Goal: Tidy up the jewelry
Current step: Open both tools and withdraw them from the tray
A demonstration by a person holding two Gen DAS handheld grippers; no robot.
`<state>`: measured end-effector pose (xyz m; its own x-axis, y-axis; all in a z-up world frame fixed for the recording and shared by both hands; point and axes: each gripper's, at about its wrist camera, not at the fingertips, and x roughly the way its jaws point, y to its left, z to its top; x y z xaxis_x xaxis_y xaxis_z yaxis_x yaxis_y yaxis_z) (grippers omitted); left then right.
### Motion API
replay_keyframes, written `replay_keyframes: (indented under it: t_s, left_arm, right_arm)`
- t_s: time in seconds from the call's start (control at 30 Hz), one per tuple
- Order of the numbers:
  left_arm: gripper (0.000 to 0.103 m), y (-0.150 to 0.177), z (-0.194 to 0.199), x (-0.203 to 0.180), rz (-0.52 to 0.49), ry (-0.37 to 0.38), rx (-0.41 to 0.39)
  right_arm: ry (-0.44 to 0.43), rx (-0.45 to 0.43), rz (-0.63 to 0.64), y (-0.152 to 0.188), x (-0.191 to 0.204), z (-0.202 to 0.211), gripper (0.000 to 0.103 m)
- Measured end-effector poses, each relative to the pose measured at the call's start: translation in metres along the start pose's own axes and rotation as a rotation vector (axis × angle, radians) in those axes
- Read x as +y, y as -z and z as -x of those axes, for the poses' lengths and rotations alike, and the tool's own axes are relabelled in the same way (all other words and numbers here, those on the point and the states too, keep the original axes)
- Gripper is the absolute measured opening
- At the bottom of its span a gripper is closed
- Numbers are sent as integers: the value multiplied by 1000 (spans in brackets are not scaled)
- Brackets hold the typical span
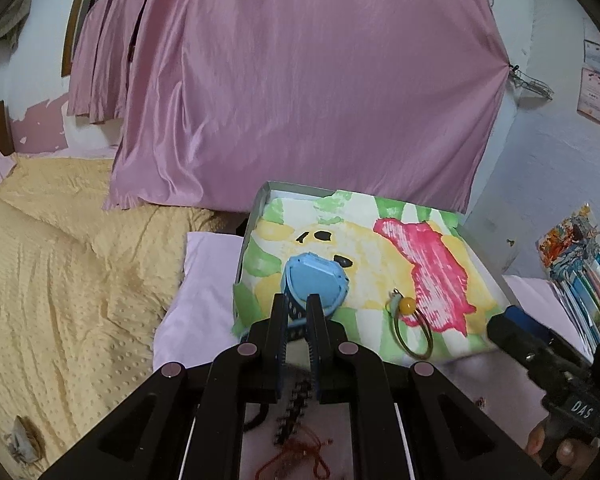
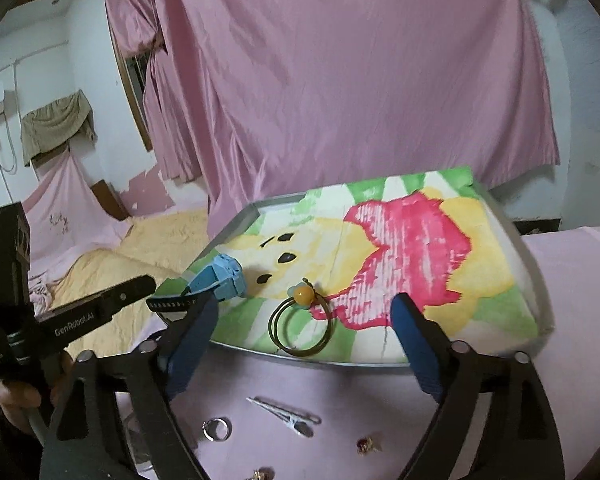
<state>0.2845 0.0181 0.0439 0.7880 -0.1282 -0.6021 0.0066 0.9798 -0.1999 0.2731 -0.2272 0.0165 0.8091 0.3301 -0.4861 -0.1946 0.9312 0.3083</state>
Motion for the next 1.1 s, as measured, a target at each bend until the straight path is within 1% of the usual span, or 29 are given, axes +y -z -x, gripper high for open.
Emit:
replay_keyframes:
  t_s: [0.13, 0.23, 0.27, 0.3, 0.37, 0.4, 0.43, 0.47, 0.5, 0.53, 0.6, 0.67, 0.73, 0.77, 0.83, 0.9, 0.97, 1.1]
  left_arm:
    - [9, 9, 14, -2, -14, 4, -22]
    - [9, 16, 23, -3, -12, 22, -39]
    - [10, 19, 26, -2, -12, 26, -44]
    - [14, 22, 29, -3, -13, 29, -50]
    - [32, 27, 35, -3, -9, 38, -62]
    - [51, 29, 38, -2, -1, 43, -74]
    - [76, 32, 43, -1, 9, 45, -97]
    - [80, 36, 49, 0, 17, 46, -132]
    - [80, 39, 54, 1, 20, 52, -162]
    - [80, 40, 57, 1, 13, 61, -170]
    - [80, 43, 62, 0, 8, 54, -168]
    - [82, 49, 70, 0, -1, 54, -191]
    - [90, 55, 78, -2, -14, 49, -213]
    - [91, 58, 83, -2, -21, 43, -229]
    - [97, 65, 93, -3, -34, 37, -262]
    - [101, 71, 100, -4, -44, 30, -283]
    - [102, 78, 107, -5, -56, 19, -304]
    - [102, 90, 112, -4, -66, 8, -310]
  right_arm:
    - [1, -43, -6, 7, -1, 17, 87]
    - [14, -71, -3, 14, 0, 29, 92]
    - [15, -78, -3, 15, 0, 33, 92]
    - [17, -84, -1, 17, 0, 37, 92]
    - [25, -95, 1, 21, 0, 44, 92]
    - [27, -99, 2, 23, 1, 47, 92]
    - [29, -102, 4, 25, 1, 51, 92]
    - [31, -104, 7, 27, 2, 54, 92]
    - [34, -108, 10, 28, 2, 57, 92]
    - [39, -115, 13, 30, 2, 61, 92]
    - [45, -131, 19, 34, 3, 69, 92]
    - [50, -149, 30, 39, 5, 77, 92]
    - [64, -171, 48, 45, 7, 88, 92]
    - [68, -180, 55, 47, 9, 92, 93]
    - [77, -202, 70, 53, 12, 102, 97]
    - [79, -221, 82, 58, 14, 112, 98]
    - [84, -236, 94, 64, 16, 120, 98]
    - [90, -256, 112, 74, 19, 131, 98]
